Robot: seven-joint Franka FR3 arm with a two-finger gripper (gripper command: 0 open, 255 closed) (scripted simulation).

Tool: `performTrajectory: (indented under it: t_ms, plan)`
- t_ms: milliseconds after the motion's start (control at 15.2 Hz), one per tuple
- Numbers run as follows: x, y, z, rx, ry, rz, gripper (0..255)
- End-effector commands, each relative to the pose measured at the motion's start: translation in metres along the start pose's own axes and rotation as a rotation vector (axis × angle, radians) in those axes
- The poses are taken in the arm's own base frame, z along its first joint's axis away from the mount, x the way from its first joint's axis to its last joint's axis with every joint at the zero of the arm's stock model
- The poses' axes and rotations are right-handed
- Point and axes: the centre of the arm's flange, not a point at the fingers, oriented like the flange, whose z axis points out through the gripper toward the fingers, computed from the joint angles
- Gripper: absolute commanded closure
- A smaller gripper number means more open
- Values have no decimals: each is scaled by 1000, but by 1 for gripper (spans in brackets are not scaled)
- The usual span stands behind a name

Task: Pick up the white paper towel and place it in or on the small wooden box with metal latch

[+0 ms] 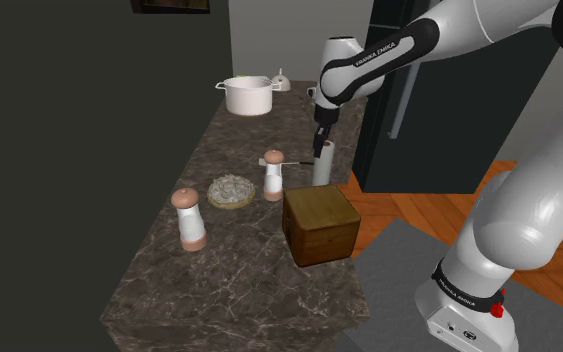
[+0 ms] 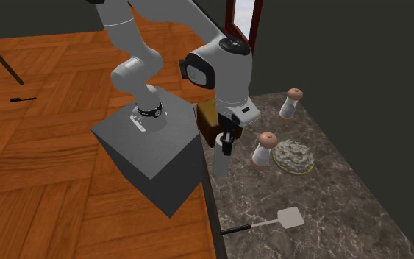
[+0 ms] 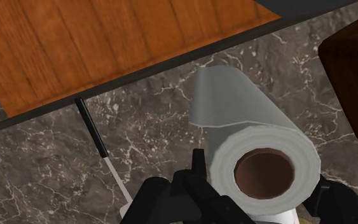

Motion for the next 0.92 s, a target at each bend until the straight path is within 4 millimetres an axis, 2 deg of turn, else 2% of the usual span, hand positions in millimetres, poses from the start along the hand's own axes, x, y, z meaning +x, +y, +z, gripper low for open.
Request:
performTrajectory:
  t_ms: [0,858]
  plan:
    - [0,0,-10,0,0,0,255]
    - [4,4,-78,0,0,0,255]
